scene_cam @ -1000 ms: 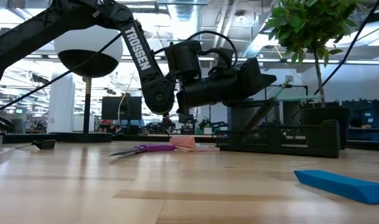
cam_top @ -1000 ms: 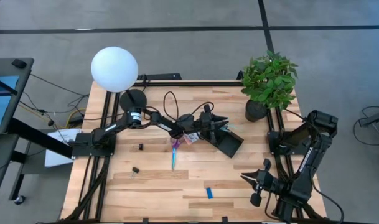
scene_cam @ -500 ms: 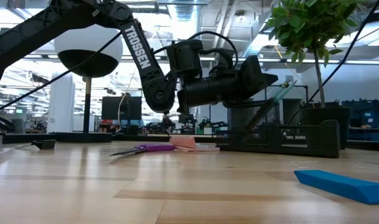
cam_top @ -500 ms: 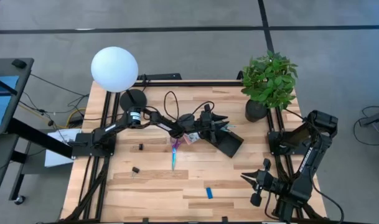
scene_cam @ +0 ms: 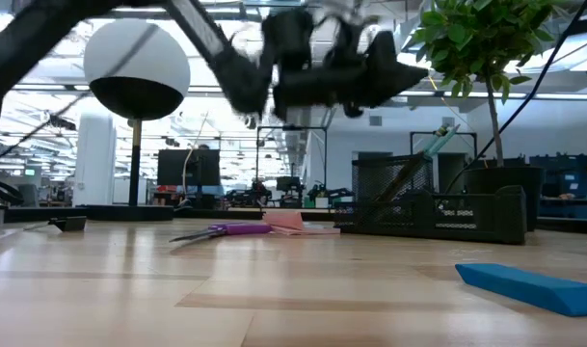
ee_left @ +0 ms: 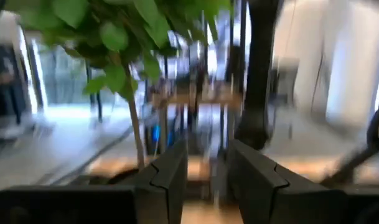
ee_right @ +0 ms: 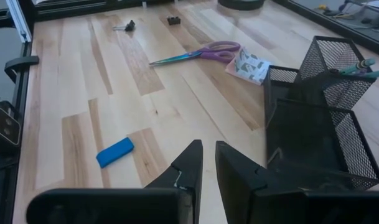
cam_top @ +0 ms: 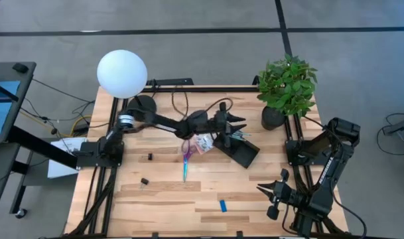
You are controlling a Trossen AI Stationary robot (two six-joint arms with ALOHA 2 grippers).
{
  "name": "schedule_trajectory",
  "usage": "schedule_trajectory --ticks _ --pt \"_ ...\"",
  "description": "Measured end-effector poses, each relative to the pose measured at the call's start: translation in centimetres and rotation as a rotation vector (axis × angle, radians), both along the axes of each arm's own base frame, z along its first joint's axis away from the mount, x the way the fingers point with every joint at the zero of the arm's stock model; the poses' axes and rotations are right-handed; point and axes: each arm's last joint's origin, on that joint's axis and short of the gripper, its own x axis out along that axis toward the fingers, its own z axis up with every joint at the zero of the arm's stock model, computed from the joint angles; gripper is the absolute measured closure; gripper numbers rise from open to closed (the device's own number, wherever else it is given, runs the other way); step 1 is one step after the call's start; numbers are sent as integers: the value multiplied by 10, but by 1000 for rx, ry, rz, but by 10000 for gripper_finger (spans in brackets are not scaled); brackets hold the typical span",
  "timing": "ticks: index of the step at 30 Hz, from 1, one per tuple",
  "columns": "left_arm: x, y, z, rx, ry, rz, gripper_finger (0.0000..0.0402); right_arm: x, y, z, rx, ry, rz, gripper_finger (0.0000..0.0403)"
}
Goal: Pick and place office supplies into organizer
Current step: Put the purple scissors into the black desk organizer
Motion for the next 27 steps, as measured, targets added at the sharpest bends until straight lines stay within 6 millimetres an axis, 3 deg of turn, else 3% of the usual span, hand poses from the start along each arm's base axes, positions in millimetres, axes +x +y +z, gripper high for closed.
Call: schedule_trajectory --ticks 4,8,13,16,21,27 --pt "-18 -13 45 68 243 64 294 0 0 0 4 -1 0 363" --pt "-56 -29 88 104 492 162 297 0 0 0 4 -1 0 363" --pt "-116 -49 106 -61 847 278 308 0 0 0 4 -2 0 363" --pt "-141 -62 102 -212 1014 343 315 2 -1 0 1 -1 -8 363" --pt "-162 -80 65 -244 1128 585 325 7 -6 0 -23 10 -29 363" --pt "-170 -85 16 -410 1170 509 330 13 -9 0 -36 28 -44 363"
